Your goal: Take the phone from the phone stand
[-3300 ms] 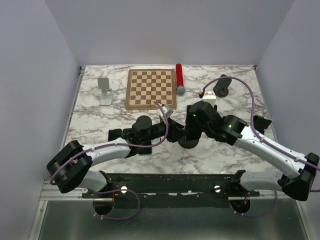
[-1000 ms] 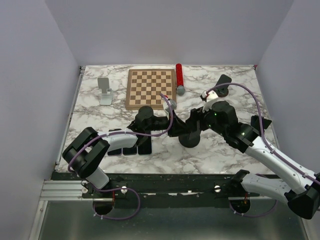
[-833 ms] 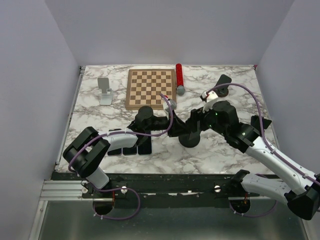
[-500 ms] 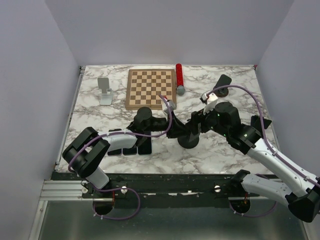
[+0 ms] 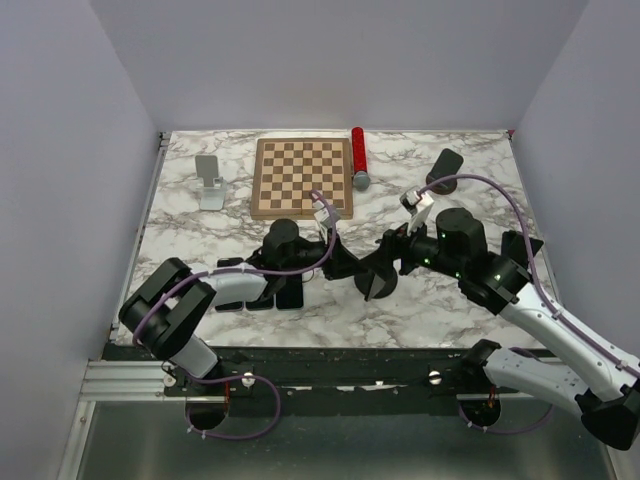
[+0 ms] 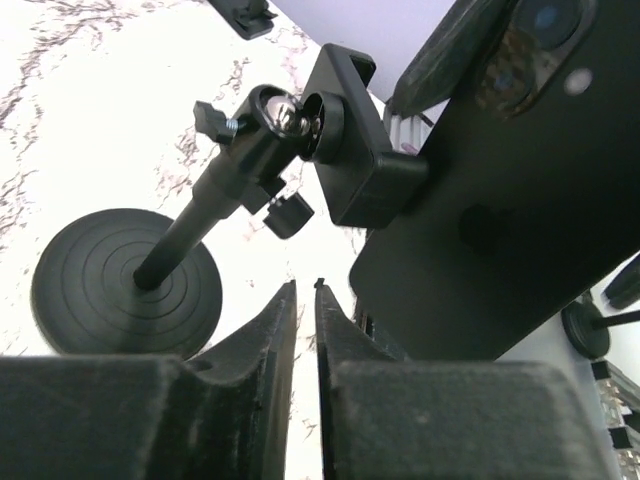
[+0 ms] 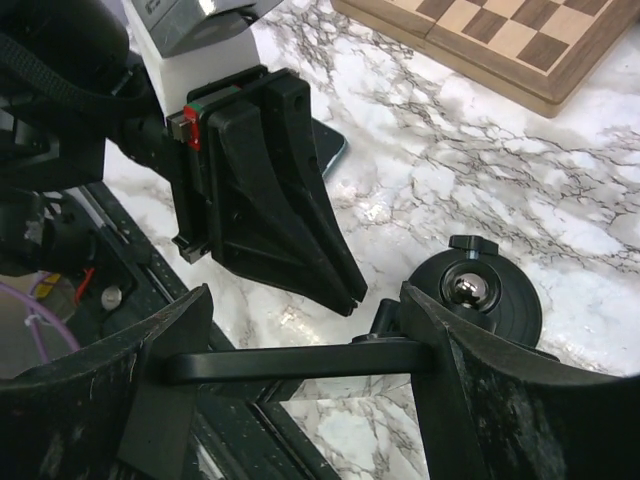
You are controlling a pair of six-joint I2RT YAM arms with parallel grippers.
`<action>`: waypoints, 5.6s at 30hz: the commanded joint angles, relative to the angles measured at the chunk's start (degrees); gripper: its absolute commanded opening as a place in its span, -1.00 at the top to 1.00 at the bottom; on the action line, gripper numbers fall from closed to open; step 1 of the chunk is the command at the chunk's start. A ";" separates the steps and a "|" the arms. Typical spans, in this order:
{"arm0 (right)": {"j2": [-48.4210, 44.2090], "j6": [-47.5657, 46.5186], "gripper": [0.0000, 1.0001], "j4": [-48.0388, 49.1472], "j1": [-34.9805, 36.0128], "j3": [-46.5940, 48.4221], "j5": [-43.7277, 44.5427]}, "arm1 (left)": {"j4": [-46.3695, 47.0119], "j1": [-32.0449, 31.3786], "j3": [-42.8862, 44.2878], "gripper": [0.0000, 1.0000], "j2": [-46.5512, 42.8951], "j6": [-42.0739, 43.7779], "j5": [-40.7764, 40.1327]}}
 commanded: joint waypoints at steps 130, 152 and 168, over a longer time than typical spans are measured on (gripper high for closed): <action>66.01 34.28 -0.51 -9.62 13.01 33.82 29.01 | -55.08 1.62 10.73 -0.64 -52.77 37.41 -60.80; 57.15 28.06 -0.80 -8.22 13.67 32.77 31.49 | -55.25 1.62 10.81 -0.64 -52.58 37.41 -60.63; 8.71 16.92 -1.00 15.56 14.04 8.07 38.68 | -55.17 1.62 10.56 -0.64 -52.25 36.01 -60.66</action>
